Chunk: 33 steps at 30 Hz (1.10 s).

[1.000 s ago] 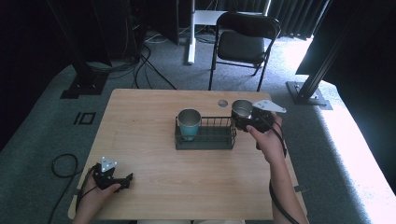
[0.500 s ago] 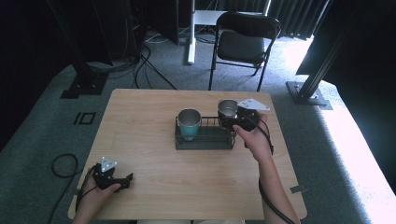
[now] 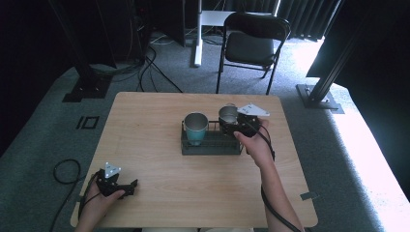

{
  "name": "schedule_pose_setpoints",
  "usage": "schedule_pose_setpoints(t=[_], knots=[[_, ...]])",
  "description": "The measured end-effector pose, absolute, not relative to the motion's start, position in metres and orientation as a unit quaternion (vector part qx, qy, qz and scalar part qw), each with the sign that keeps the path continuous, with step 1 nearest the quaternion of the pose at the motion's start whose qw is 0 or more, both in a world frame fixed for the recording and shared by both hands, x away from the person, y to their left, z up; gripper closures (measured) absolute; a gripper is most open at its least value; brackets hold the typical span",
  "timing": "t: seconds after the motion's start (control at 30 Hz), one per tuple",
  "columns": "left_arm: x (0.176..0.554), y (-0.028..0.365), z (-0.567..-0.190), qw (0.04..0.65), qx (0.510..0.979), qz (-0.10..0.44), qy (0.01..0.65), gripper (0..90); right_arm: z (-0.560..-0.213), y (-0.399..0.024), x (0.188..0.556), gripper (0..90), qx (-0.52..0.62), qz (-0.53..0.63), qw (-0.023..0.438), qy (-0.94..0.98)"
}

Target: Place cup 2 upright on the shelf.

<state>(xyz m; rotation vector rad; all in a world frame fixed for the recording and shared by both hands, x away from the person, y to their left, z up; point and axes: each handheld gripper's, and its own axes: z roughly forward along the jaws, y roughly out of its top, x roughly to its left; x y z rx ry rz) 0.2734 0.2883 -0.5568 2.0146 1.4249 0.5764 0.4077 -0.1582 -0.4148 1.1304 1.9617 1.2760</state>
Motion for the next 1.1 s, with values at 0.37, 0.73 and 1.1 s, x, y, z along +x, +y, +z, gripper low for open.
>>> schedule_pose_setpoints(t=[0.37, 0.73, 1.1], knots=[[0.273, 0.288, -0.557, 0.299, 0.759, 0.217, 0.537, 1.5, -0.434, -0.154, 0.413, 13.9, 0.423, 0.464, 0.261, 0.733], [0.273, 0.288, -0.557, 0.3, 0.759, 0.217, 0.536, 1.5, -0.454, -0.152, 0.418, 13.9, 0.431, 0.451, 0.251, 0.74], [0.273, 0.288, -0.557, 0.299, 0.759, 0.217, 0.537, 1.5, -0.467, -0.151, 0.418, 13.9, 0.437, 0.443, 0.246, 0.743]])
